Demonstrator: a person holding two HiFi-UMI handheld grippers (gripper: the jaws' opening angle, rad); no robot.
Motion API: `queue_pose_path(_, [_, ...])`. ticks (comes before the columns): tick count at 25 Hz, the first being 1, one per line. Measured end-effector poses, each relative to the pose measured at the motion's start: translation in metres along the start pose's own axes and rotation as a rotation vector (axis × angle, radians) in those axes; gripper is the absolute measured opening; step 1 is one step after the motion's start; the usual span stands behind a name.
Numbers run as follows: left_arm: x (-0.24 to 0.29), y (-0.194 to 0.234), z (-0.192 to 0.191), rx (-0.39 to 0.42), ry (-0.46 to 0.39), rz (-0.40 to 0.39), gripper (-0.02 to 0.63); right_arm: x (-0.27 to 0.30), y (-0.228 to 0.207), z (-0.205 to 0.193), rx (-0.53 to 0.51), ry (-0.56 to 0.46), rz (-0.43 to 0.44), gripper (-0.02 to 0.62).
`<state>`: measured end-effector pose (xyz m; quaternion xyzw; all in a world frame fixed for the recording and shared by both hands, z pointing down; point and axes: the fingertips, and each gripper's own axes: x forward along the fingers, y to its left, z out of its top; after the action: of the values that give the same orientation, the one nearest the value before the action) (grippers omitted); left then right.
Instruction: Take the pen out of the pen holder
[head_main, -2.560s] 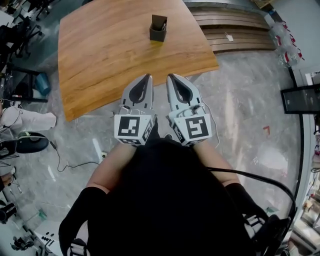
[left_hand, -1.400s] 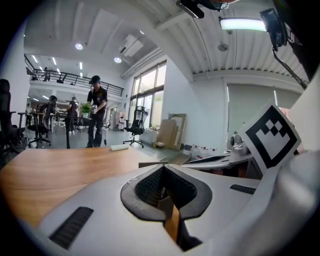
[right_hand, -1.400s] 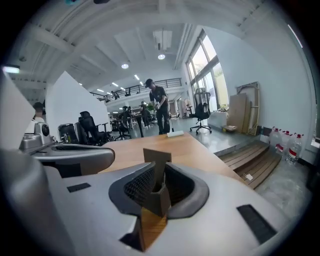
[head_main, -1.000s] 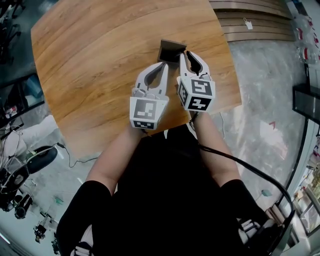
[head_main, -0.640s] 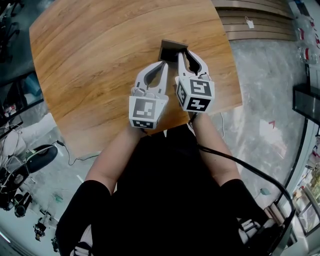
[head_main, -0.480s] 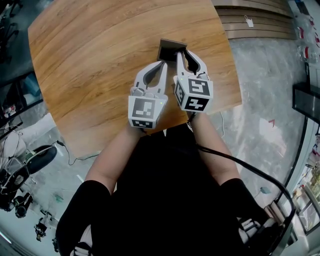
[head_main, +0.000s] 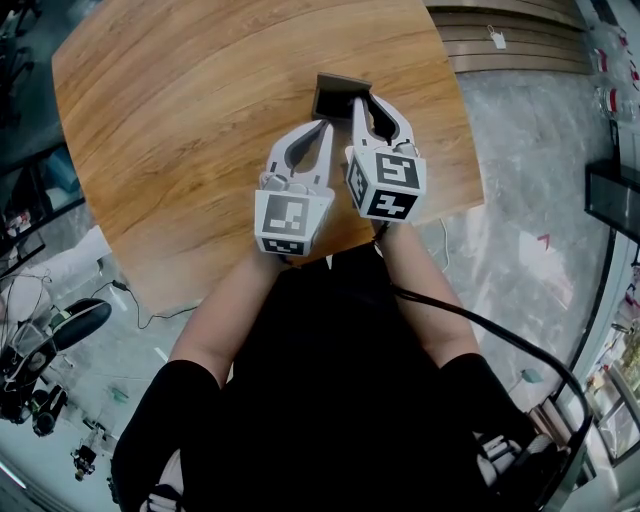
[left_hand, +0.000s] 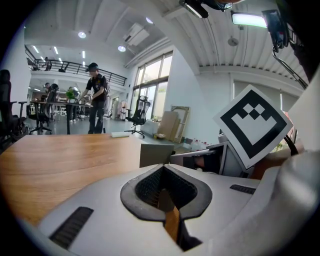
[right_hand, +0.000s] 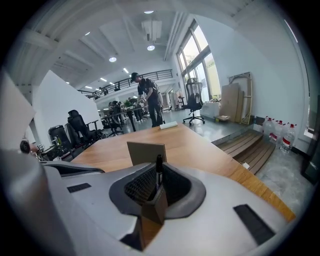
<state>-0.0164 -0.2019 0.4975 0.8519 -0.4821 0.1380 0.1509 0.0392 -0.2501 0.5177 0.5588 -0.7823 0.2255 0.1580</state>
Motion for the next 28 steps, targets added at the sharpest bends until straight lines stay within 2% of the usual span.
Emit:
queue_pose_path(5, [-0.001, -0.001, -0.005, -0.008, 0.000, 0.003, 0.000, -0.012, 0.001, 0.006, -0.010, -0.034, 0.011, 0.017])
queue_pose_path(10, [-0.007, -0.002, 0.010, -0.002, -0.029, 0.009, 0.000, -0.033, 0.009, 0.024, -0.033, -0.077, 0.027, 0.017])
queue_pose_path(22, [-0.048, -0.006, 0.070, 0.062, -0.136, 0.094, 0.000, -0.114, 0.036, 0.093, -0.108, -0.230, 0.099, 0.017])
queue_pose_path(28, [-0.062, 0.000, 0.088, 0.077, -0.165, 0.129, 0.000, -0.142, 0.045, 0.127, -0.138, -0.304, 0.114, 0.017])
